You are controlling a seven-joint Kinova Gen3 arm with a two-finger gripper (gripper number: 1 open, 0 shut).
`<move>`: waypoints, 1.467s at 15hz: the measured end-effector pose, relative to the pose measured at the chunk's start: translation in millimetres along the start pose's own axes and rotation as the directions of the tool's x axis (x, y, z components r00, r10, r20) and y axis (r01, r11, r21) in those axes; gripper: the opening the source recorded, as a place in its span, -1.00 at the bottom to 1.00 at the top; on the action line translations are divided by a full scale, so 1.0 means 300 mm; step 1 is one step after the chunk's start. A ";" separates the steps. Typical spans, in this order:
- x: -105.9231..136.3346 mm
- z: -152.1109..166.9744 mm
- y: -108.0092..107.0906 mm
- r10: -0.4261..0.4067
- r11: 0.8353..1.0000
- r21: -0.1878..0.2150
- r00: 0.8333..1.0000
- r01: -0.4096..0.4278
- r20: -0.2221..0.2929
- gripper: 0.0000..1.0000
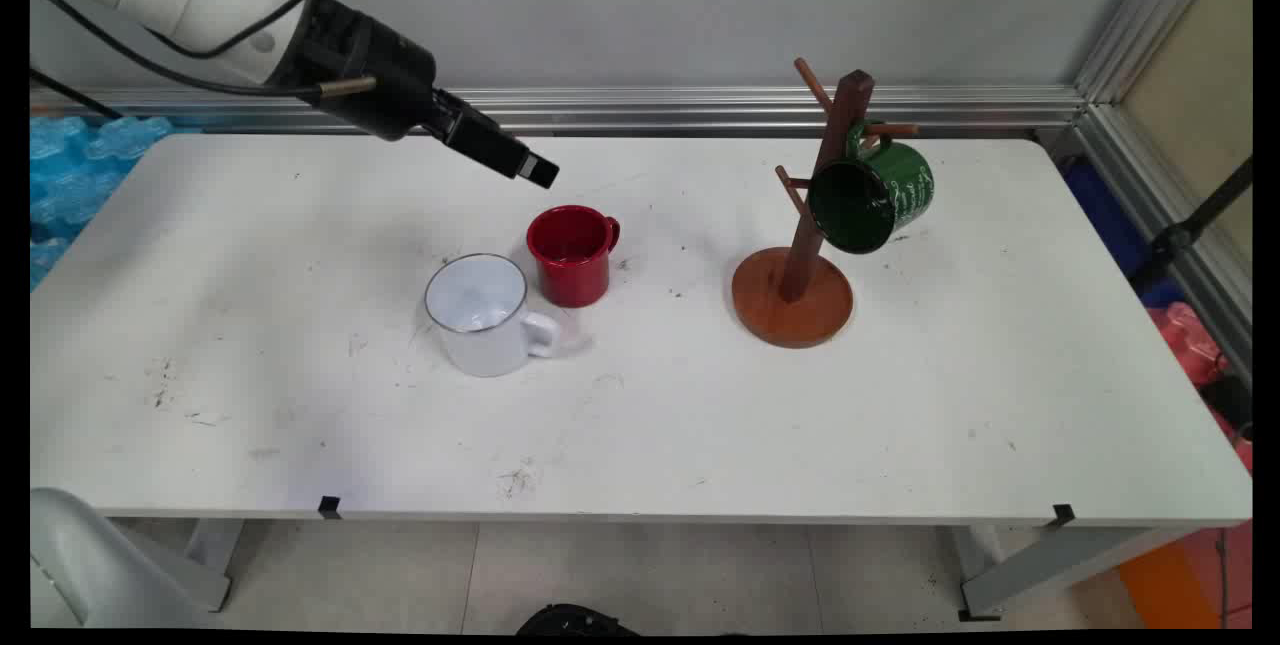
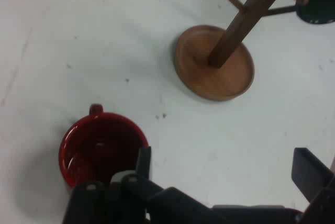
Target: Pick up the green mug from the rack
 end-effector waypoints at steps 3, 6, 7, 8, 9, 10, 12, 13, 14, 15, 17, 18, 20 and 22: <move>0.022 -0.006 0.015 -0.007 1.000 -0.013 1.000 0.006 -0.016 1.00; 0.074 -0.009 0.070 -0.036 0.998 -0.058 0.998 0.033 -0.051 1.00; 0.096 -0.003 0.100 -0.051 0.996 -0.079 0.997 0.046 -0.063 1.00; 0.112 0.002 0.121 -0.061 0.994 -0.092 0.996 0.055 -0.070 1.00; 0.138 0.011 0.155 -0.077 0.991 -0.112 0.994 0.068 -0.081 1.00; 0.160 0.022 0.184 -0.090 0.989 -0.126 0.992 0.078 -0.088 1.00; 0.201 0.046 0.232 -0.109 0.984 -0.151 0.989 0.093 -0.102 1.00; 0.222 0.059 0.257 -0.117 0.982 -0.163 0.987 0.098 -0.109 1.00; 0.241 0.072 0.279 -0.123 0.980 -0.173 0.986 0.102 -0.115 1.00; 0.256 0.084 0.299 -0.128 0.978 -0.183 0.985 0.106 -0.118 1.00; 0.286 0.111 0.340 -0.139 0.973 -0.200 0.982 0.113 -0.125 1.00; 0.297 0.123 0.357 -0.144 0.972 -0.205 0.982 0.116 -0.126 1.00; 0.324 0.158 0.409 -0.159 0.967 -0.220 0.979 0.129 -0.126 1.00; 0.344 0.191 0.455 -0.171 0.963 -0.229 0.978 0.140 -0.122 1.00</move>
